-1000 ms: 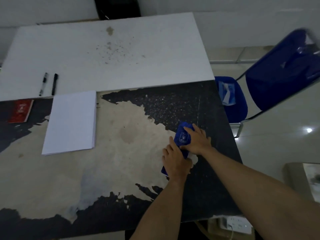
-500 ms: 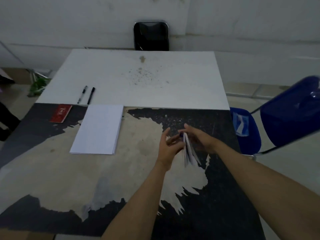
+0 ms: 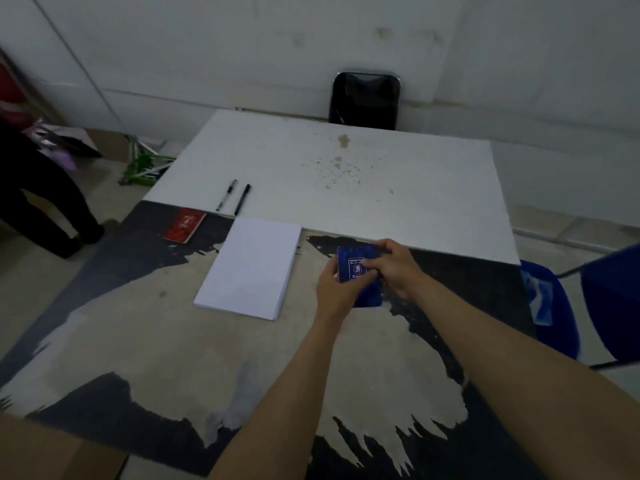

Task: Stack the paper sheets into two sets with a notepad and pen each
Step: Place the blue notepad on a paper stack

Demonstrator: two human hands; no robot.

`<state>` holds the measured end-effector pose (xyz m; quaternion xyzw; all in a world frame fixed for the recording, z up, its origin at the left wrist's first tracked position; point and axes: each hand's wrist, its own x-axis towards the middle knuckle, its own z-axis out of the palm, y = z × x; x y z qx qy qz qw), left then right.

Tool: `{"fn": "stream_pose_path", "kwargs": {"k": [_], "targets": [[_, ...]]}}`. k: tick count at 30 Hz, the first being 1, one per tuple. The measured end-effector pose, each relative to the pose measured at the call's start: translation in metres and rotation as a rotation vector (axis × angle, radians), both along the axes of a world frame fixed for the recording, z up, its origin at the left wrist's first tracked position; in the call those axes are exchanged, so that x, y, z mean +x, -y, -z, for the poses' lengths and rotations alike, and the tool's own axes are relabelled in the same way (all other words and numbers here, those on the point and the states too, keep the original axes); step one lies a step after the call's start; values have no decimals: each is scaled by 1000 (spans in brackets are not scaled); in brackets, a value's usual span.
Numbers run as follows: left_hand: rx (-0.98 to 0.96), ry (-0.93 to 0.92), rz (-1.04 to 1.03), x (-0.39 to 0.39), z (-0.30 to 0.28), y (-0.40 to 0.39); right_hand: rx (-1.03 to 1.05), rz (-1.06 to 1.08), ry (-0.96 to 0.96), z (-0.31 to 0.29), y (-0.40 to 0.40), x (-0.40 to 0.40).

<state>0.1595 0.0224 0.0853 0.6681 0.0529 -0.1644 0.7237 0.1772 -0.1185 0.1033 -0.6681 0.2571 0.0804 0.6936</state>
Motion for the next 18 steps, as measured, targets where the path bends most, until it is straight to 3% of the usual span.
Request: {"fn": "stream_pose_path", "kwargs": {"k": [3, 6, 12, 18], "targets": [[431, 29, -120, 10, 13, -22, 8, 105, 7, 14, -47, 28], [653, 52, -229, 27, 25, -60, 32, 46, -23, 26, -93, 56], [821, 40, -305, 85, 40, -158, 85, -103, -39, 42, -183, 129], [828, 82, -413, 170, 59, -248, 37, -228, -8, 61, -271, 227]]}}
